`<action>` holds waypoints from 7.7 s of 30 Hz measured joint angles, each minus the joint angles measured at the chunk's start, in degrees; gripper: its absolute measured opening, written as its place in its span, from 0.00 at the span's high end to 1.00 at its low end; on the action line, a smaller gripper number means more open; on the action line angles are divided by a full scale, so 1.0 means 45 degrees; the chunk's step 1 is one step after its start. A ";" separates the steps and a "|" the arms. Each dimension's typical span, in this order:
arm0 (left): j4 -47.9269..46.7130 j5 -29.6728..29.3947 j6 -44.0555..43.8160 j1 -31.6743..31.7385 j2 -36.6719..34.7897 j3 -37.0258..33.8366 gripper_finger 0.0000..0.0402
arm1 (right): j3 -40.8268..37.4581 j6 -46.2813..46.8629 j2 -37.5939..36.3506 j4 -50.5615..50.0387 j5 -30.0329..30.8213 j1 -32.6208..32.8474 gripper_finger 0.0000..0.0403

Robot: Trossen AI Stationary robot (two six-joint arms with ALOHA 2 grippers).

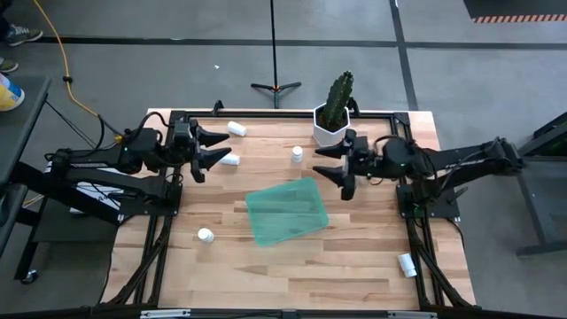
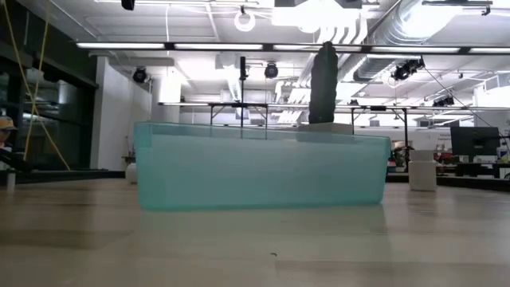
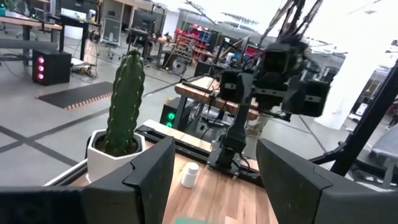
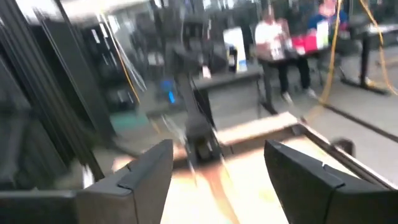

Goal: Pick and place pill bottles into a basket
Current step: Put the white pill bottle into the green bin

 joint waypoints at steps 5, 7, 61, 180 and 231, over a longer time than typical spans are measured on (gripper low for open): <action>-0.0281 0.0005 0.0003 0.0000 0.0002 0.0000 0.35 | 0.3080 0.0366 0.1165 -0.5484 0.0562 0.0367 0.42; -0.0270 0.0015 0.0003 0.0000 0.0002 0.0000 0.35 | 0.4020 0.1202 0.1516 -0.7358 0.0501 0.0365 0.43; 0.0128 0.0673 0.0042 0.0000 0.0012 0.0003 0.35 | 0.1597 0.8864 0.2429 -1.7244 -0.0175 -0.4776 0.26; 0.0114 0.0544 0.0042 0.0000 0.0012 0.0002 0.35 | 0.1870 0.8767 0.2424 -1.2734 -0.1743 -0.3641 0.58; -0.0566 0.0457 -0.0293 0.0000 0.0017 0.0005 0.35 | 0.5759 0.8680 0.5402 -0.6915 -0.1074 -0.0835 0.59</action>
